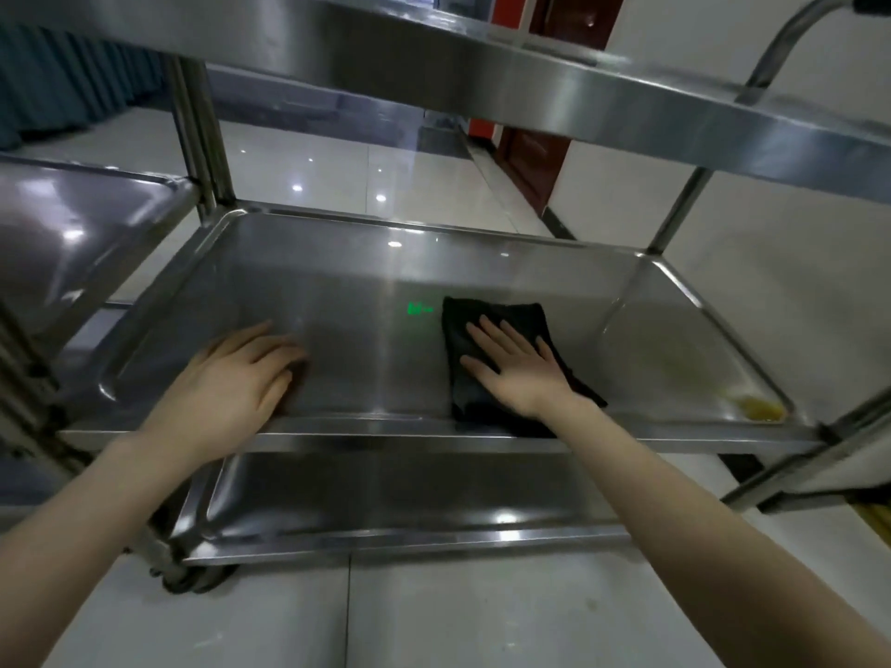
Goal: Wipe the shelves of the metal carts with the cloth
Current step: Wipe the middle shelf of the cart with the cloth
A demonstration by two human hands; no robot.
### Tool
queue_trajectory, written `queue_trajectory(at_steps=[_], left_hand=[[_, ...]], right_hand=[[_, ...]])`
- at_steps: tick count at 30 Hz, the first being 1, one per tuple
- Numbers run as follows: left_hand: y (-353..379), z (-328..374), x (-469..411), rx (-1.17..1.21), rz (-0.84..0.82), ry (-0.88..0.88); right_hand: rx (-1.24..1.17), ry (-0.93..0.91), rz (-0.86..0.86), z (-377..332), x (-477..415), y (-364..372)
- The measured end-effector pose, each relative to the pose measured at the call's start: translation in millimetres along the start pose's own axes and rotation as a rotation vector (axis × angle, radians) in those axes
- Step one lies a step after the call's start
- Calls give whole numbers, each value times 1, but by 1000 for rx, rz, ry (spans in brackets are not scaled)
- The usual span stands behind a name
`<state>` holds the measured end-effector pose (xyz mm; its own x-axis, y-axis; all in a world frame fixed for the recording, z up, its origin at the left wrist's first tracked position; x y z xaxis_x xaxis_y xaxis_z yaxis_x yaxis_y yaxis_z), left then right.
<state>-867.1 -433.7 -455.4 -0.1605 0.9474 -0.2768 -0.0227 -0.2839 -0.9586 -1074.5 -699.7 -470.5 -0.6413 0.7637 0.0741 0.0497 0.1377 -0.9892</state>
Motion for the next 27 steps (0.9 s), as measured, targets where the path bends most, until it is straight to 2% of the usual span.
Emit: queue_trajectory(at_steps=[3, 6, 8, 11, 13, 16, 21, 24, 27], left_hand=[[-1, 21, -9, -6, -6, -31], [8, 73, -34, 95, 34, -37], [21, 111, -59, 130, 27, -44], [41, 149, -90, 102, 27, -47], [48, 166, -107, 116, 18, -43], [53, 177, -120, 131, 6, -25], [57, 177, -127, 77, -7, -4], [58, 177, -129, 53, -5, 0], [58, 171, -130, 54, -9, -7]], right_hand=[[-33, 78, 7, 7, -63, -9], [-24, 47, 23, 3, -75, -7], [-10, -59, -15, 12, -49, -3], [8, -214, 41, 46, 24, 1], [-2, -241, 39, 73, 62, -2], [-29, -204, 20, 90, 60, -6], [10, -28, 98, 87, -48, -8], [-36, 60, 77, 75, -97, -14], [-34, -1, 40, 70, -87, -12]])
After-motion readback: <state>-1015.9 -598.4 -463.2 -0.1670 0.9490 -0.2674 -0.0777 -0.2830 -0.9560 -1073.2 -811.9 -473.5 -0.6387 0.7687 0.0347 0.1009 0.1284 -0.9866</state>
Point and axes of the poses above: each hand's wrist, its own x-axis away from the middle knuckle, its own y-axis out of the palm, z = x × y, the point moved 5 cm from there along -x, towards the middle knuckle, and after that the axes turned 14 degrees about y, right-handed, at the moved point
